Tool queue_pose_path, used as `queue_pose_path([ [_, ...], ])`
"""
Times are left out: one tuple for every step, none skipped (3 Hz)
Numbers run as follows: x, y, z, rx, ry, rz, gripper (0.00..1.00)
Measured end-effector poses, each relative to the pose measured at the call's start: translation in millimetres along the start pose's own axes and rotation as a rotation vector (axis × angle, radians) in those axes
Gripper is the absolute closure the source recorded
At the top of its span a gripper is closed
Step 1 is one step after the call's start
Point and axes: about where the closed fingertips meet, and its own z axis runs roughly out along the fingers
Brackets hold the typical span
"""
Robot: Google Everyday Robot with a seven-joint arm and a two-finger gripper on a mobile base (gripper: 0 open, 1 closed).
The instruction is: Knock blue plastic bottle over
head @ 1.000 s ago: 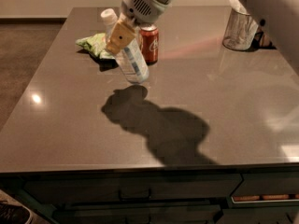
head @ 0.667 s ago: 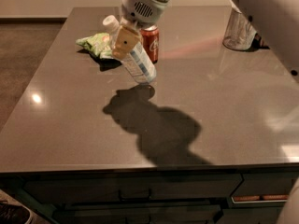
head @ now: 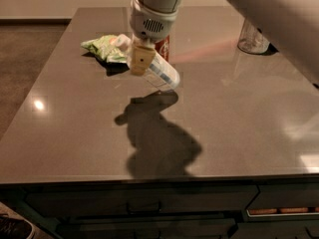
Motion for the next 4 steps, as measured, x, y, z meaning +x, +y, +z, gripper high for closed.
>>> queue_pose_path([
  [4.3,11.1,15.1,-0.007,0.082,-0.064,1.00],
  [6.1,20.8,28.0,-0.018,0.143,-0.117,1.00],
  [2.8,32.8,41.1,-0.039,0.191,-0.179,0.82],
  [-5.9,47.4,54.1,-0.074,0.215,-0.245,0.51],
])
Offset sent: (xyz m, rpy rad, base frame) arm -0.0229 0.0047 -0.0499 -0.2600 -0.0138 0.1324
